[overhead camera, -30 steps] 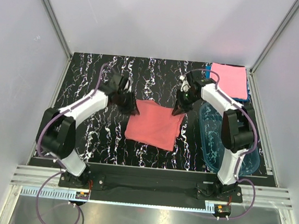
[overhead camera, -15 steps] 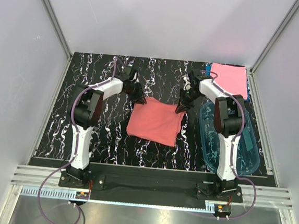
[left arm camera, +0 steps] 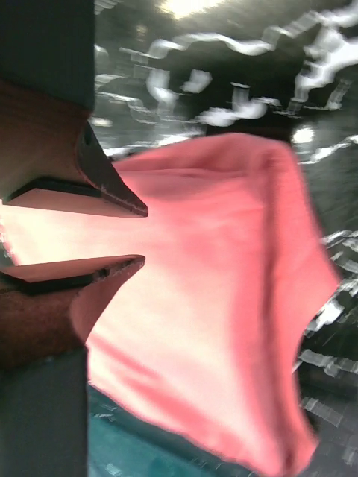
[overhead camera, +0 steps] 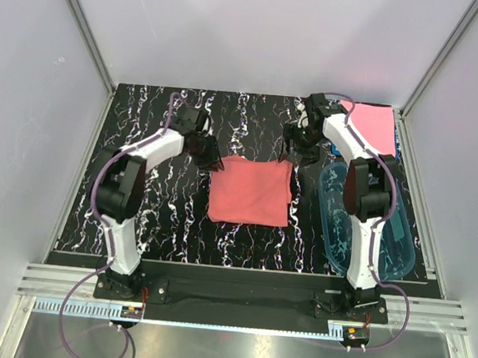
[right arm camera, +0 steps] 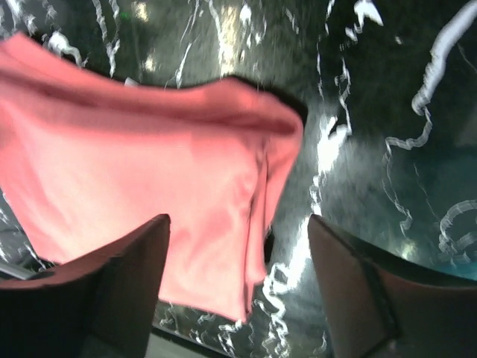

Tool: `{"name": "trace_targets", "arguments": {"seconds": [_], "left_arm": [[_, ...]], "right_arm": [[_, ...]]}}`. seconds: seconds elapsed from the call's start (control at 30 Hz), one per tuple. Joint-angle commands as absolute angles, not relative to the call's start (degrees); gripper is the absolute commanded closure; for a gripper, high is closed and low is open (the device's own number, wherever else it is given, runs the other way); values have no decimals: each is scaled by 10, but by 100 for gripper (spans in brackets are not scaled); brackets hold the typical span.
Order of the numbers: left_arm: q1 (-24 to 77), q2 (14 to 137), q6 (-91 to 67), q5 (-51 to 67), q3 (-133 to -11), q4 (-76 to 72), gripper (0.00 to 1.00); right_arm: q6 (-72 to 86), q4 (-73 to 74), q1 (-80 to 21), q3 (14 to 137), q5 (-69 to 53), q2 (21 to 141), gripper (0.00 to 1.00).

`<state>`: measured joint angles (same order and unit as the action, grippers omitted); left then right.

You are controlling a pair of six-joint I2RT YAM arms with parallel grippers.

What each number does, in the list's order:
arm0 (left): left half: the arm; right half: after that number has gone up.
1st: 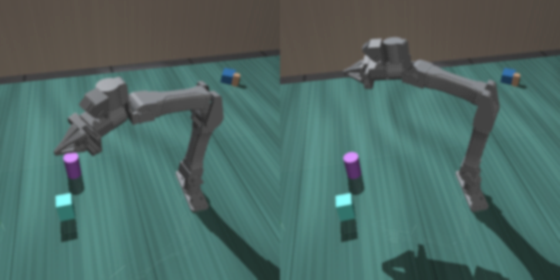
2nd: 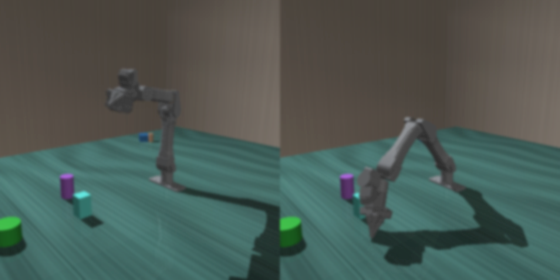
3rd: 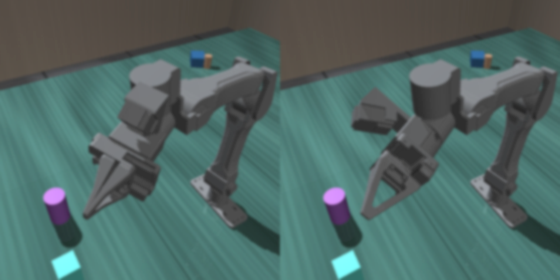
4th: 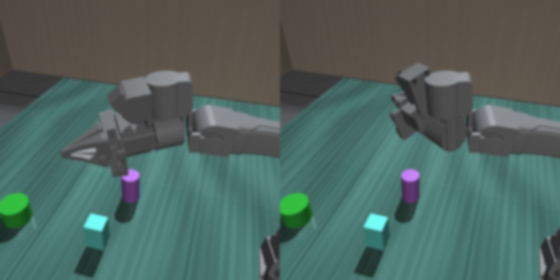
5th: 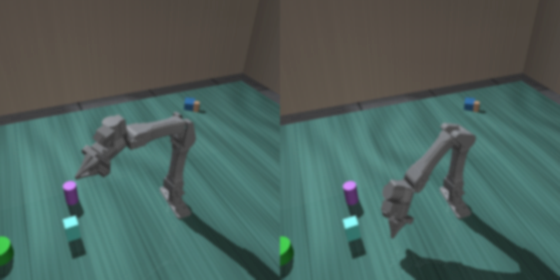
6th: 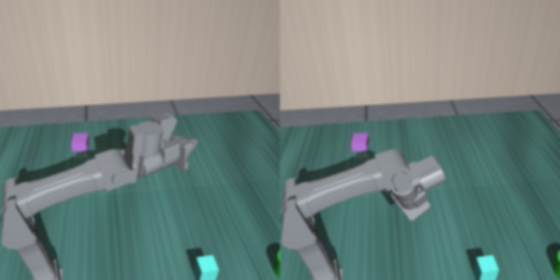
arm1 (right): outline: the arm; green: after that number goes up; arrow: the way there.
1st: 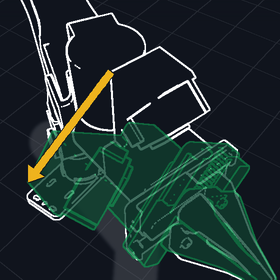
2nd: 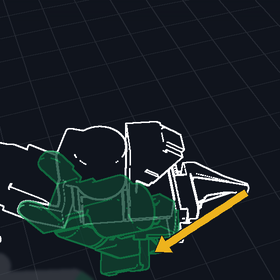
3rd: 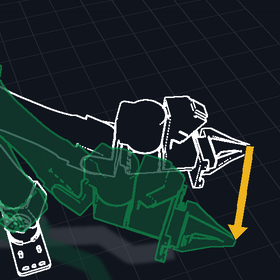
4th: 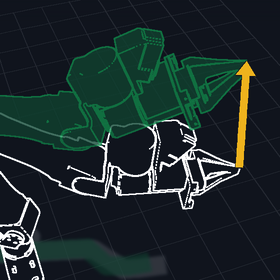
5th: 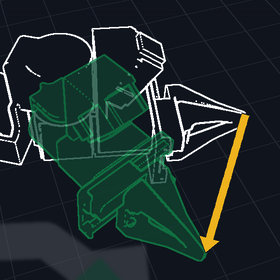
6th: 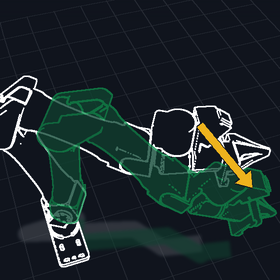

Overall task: Fold and stack the t-shirts
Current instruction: Fold the tshirt, then neatly place the folded tshirt to the corner

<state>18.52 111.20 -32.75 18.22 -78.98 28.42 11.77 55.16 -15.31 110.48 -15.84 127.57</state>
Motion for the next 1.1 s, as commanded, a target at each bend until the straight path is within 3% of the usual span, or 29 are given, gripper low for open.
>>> {"name": "trace_targets", "arguments": {"seconds": [0.0,0.13,0.4,0.63,0.83,1.07], "left_arm": [[184,1003,-308,170,-755,291,67],[194,927,-309,188,-718,298,64],[272,881,-318,131,-686,325,45],[488,863,-281,-60,-703,332,31],[620,932,-175,-180,-707,288,31],[678,1035,-52,-262,-711,191,42]], "right_arm": [[100,574,-149,1092,-152,1214,15],[97,561,-144,1057,-171,1202,9],[114,526,-135,1021,-234,1209,9],[125,535,-133,992,-221,1172,10],[133,596,-113,1012,-190,1111,9],[136,608,-83,1012,-221,1070,9]]}}
